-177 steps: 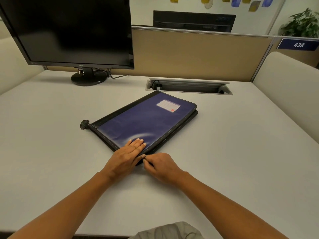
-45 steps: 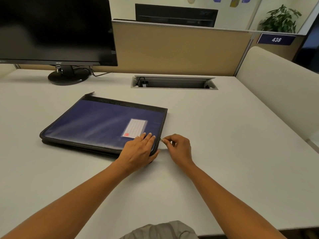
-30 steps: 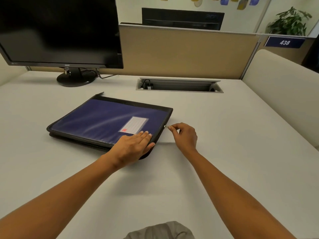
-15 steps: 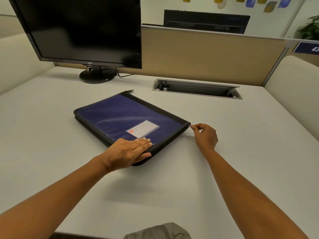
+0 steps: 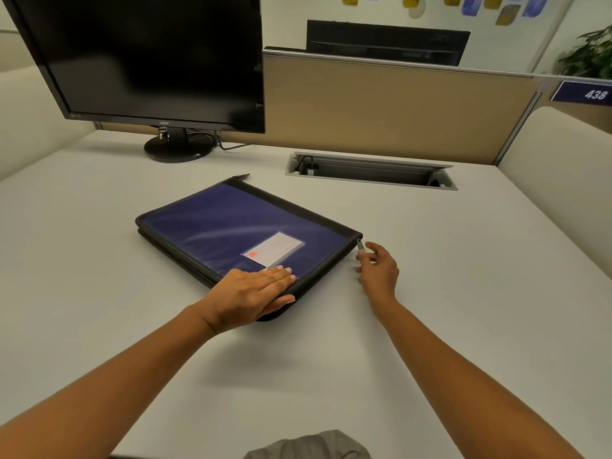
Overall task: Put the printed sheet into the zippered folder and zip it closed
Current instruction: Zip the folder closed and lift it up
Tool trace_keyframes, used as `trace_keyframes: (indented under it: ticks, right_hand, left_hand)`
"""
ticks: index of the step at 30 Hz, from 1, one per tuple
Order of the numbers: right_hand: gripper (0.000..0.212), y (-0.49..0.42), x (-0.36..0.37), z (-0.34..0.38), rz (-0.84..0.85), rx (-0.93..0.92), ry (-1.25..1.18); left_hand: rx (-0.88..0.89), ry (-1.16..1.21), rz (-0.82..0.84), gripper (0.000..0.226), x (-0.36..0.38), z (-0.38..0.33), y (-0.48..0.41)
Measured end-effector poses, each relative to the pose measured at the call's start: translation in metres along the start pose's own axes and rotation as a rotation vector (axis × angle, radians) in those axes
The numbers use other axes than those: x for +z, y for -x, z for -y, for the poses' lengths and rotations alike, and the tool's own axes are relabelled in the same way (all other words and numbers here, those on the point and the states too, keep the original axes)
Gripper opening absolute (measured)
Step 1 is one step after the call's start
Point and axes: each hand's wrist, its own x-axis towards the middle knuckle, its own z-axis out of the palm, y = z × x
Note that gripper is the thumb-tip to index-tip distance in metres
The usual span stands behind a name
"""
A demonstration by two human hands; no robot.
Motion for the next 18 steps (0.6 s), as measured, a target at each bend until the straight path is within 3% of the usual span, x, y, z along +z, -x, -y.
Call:
trace_keyframes:
  ticks: [6, 10, 12, 18]
  right_hand:
    - [0.02, 0.042, 0.014, -0.001, 0.165, 0.187, -0.219]
    - [0.038, 0.058, 0.017, 0.006, 0.375, 0.386, -0.527]
    - [0.037, 0.058, 0.017, 0.008, 0.393, 0.402, -0.598]
    - [0.019, 0.05, 0.011, 0.008, 0.342, 0.304, -0.497]
  left_hand:
    - [-0.083, 0.001, -0.026, 0.062, 0.01, -0.012, -0.023]
    - [-0.136, -0.014, -0.013, 0.05, 0.018, -0.02, -0.04]
    - [-0.136, -0.008, 0.018, 0.033, 0.022, -0.024, -0.043]
    - [-0.136, 0.217, 0.191, 0.046, 0.028, -0.015, -0.037]
